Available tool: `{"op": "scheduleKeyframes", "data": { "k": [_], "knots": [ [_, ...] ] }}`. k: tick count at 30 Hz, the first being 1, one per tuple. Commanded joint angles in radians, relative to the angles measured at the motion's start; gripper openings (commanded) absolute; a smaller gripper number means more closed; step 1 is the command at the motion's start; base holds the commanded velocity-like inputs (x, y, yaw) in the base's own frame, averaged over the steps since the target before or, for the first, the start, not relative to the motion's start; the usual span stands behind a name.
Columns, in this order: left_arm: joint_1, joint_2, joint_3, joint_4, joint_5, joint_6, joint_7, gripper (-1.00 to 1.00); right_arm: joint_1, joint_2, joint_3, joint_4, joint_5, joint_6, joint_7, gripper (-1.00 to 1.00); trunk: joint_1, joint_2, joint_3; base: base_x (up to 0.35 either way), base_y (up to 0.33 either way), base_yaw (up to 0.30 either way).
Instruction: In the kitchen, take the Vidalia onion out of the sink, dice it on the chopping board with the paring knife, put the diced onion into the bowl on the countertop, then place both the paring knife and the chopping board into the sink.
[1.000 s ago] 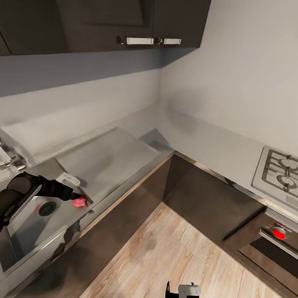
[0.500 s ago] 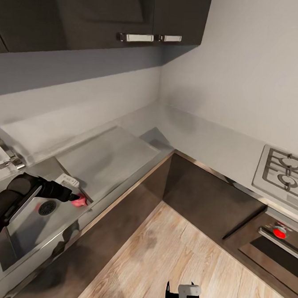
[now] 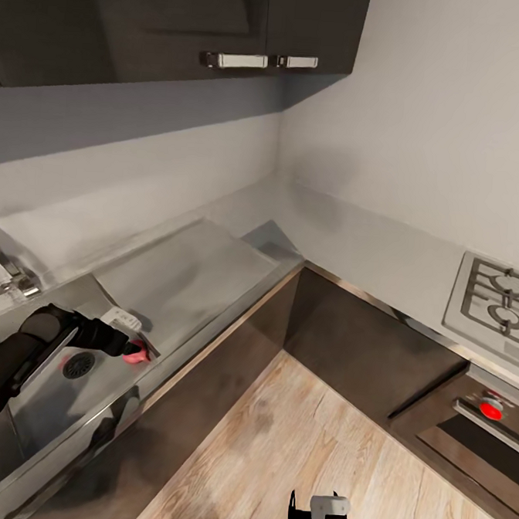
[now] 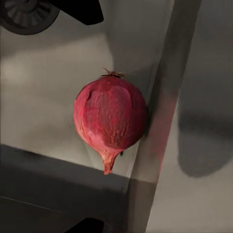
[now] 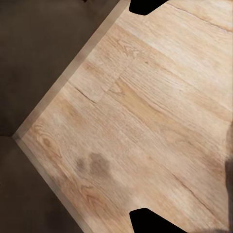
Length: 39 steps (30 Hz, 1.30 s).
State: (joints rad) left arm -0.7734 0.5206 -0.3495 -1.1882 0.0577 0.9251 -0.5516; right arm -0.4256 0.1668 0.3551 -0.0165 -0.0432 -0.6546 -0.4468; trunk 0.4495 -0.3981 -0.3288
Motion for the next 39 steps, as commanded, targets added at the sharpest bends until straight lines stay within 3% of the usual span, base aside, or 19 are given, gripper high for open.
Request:
{"op": "scheduleKeyframes", "data": {
  "k": [1, 39],
  "knots": [
    [-0.001, 0.001, -0.004, 0.004, 0.006, 0.006, 0.002, 1.00, -0.001, 0.000, 0.008, 0.001, -0.004, -0.002, -0.006, 1.00, 0.001, -0.002, -0.002, 0.005, 0.000, 0.000],
    [-0.001, -0.001, -0.049, 0.033, 0.004, -0.015, 0.002, 1.00, -0.001, 0.002, 0.008, 0.001, -0.004, -0.002, -0.006, 1.00, 0.001, -0.002, -0.018, 0.014, 0.000, 0.000]
  ]
}}
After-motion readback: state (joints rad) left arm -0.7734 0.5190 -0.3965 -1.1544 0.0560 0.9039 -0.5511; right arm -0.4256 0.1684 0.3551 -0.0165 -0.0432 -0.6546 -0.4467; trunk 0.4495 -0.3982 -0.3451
